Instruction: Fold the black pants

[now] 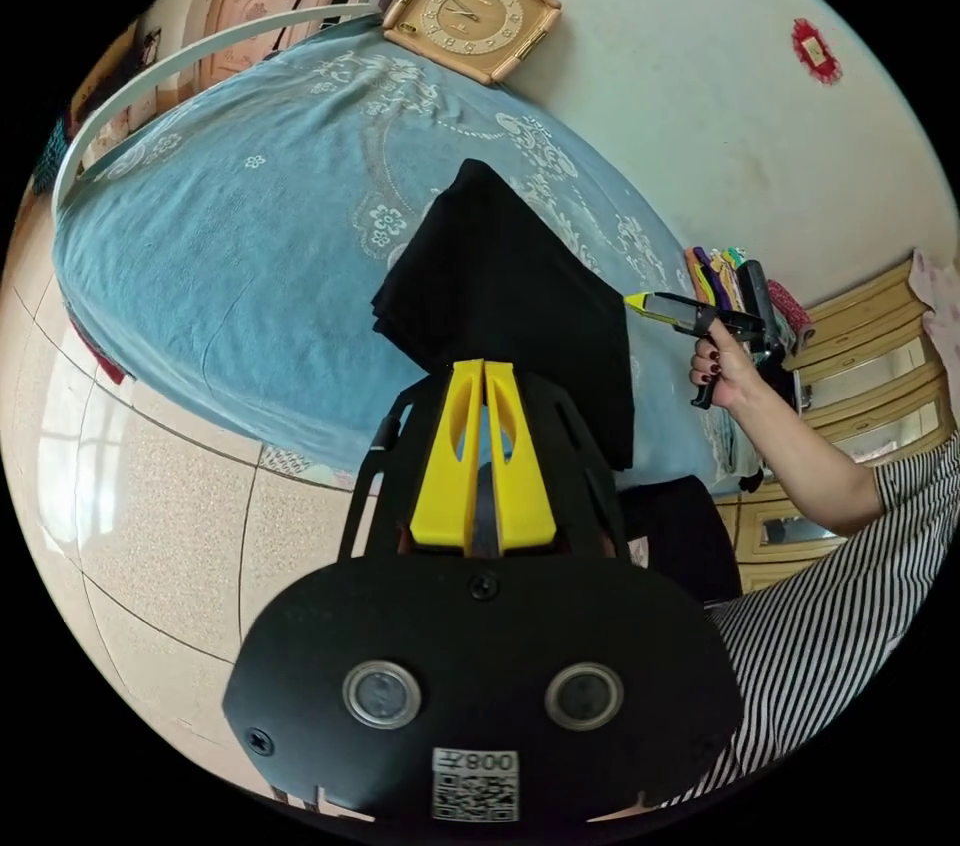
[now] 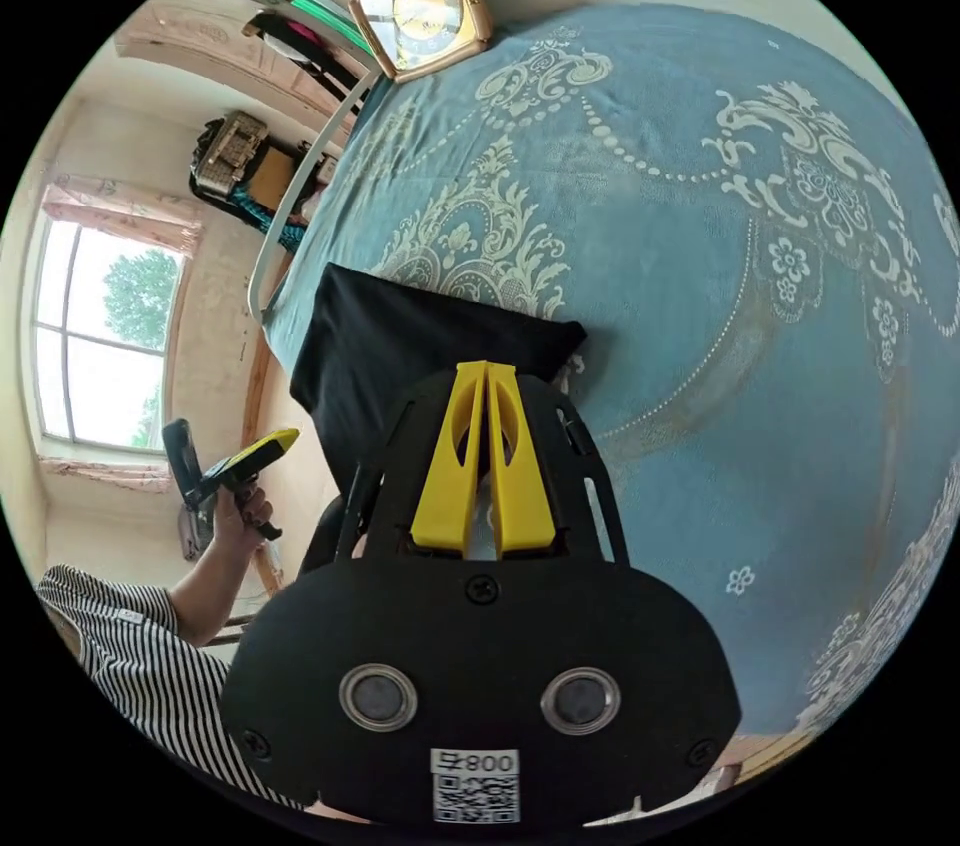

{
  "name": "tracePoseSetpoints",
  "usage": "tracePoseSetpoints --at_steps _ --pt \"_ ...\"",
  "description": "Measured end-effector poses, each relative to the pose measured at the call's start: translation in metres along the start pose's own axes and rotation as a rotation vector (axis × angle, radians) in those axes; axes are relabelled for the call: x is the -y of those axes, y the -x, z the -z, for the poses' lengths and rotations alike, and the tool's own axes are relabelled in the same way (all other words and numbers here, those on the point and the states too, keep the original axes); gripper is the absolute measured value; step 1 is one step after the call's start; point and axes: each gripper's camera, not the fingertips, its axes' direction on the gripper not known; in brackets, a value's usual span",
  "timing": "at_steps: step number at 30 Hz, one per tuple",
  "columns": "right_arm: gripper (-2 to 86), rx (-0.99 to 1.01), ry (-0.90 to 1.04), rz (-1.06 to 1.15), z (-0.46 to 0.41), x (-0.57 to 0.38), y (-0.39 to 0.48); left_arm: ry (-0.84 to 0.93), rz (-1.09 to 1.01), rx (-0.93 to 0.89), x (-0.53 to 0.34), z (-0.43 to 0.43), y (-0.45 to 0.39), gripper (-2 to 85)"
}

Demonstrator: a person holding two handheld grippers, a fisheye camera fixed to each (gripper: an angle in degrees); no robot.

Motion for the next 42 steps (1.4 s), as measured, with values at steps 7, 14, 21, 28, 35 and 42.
tracePoseSetpoints --at_steps 7,14,21,28,35,42 --pt "2.6 0.340 0.055 -0.153 -0.021 -0.108 -0.076 0.220 -0.098 -0.228 -0.025 -0.058 -0.047 2.8" --pt "7.5 0.588 0.147 -0.256 -0.083 -0.170 -0.115 0.448 -0.084 -0.311 -0.021 -0.131 -0.061 5.8" --pt "8.1 0.654 0.167 -0.281 -0.121 -0.184 -0.138 0.435 0.025 -0.388 -0.018 -0.151 -0.032 2.6" --pt "9.1 0.760 0.159 -0.321 -0.154 -0.205 -0.154 0.377 0.010 -0.440 -0.021 -0.143 -0.016 1.8" --pt "5.5 0.845 0.140 -0.379 -0.183 -0.224 -0.166 0.354 0.029 -0.491 -0.025 -0.138 0.012 2.2" --pt "3.2 0.921 0.096 -0.317 -0.169 -0.221 -0.155 0.152 0.193 -0.593 -0.044 -0.098 0.089 6.4"
